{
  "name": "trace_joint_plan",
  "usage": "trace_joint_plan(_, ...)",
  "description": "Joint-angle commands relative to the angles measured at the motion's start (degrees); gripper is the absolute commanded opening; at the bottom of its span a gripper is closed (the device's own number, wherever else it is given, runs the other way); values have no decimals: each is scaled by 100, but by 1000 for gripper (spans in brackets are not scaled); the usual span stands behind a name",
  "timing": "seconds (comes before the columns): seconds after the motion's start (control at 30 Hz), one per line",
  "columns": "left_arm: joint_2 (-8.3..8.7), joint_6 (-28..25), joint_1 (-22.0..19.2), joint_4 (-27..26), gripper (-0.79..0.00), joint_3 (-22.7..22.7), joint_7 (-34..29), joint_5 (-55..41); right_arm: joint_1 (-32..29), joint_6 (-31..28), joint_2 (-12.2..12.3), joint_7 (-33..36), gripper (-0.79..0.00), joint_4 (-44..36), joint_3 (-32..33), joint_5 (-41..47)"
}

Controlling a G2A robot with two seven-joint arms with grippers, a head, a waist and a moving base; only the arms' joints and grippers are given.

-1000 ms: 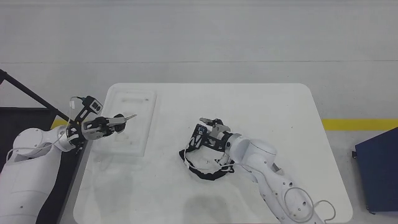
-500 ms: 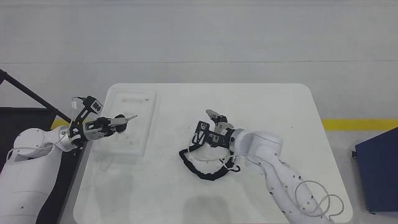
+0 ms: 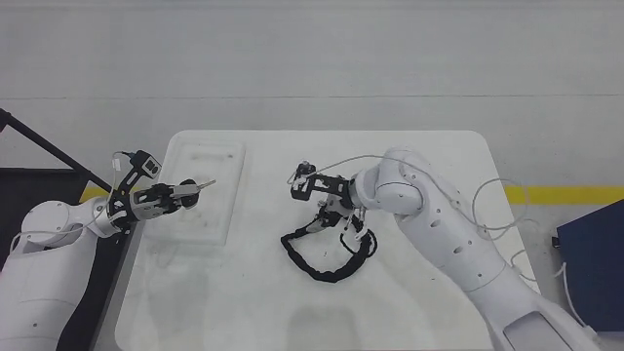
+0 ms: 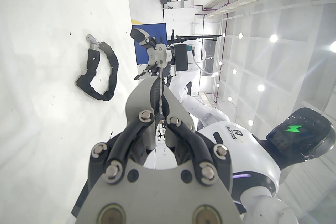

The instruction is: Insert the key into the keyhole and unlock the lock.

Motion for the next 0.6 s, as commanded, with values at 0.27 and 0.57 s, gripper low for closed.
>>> trace_joint_plan(0.27, 0, 0, 0, 0, -785, 0, 0, 0, 553, -179, 113, -379, -188, 1109, -678, -303)
trace_joint_plan(0.57, 0, 0, 0, 0, -785, 0, 0, 0, 515, -190, 46, -1194, -317, 1646, -870, -876)
